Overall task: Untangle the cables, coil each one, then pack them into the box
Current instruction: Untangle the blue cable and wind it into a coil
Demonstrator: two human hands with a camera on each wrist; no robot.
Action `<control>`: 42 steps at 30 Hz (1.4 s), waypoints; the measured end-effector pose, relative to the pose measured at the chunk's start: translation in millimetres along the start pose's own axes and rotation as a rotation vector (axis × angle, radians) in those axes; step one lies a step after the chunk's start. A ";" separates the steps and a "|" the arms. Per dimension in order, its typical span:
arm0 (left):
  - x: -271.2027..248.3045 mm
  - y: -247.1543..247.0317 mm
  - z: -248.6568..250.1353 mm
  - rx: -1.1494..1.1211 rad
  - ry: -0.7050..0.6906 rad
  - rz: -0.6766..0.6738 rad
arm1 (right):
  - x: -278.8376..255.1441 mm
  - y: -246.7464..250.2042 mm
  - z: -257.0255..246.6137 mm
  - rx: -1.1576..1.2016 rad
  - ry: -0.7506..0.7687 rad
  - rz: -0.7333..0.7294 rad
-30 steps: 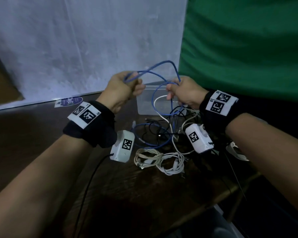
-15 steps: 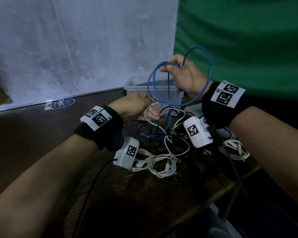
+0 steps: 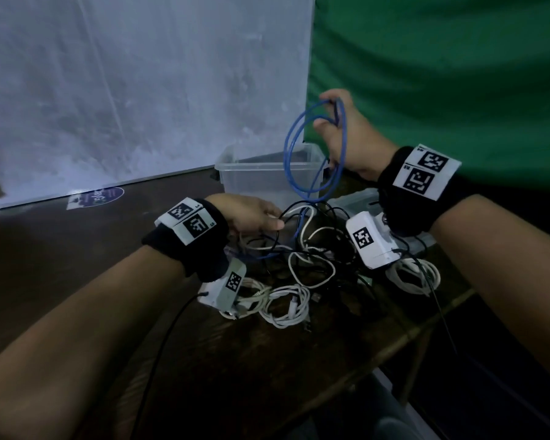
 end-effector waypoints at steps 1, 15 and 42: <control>0.3 2.9 1.2 0.072 -0.004 0.067 | -0.8 2.8 2.9 -0.077 -0.013 -0.015; -18.3 6.9 50.1 -0.725 -0.232 0.216 | -22.5 -14.1 27.0 -0.286 0.050 -0.122; -24.7 -3.6 42.2 -0.118 -0.299 0.323 | -28.6 -1.7 34.9 -0.720 -0.173 -0.311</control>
Point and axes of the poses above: each hand's wrist, its own x-axis towards the middle knuckle, its own y-axis out of the back of the hand, z = x × y, the point moved 1 cm from there along x, towards the middle knuckle, and after that the axes turned 4 degrees about z, right-handed, at the moved point
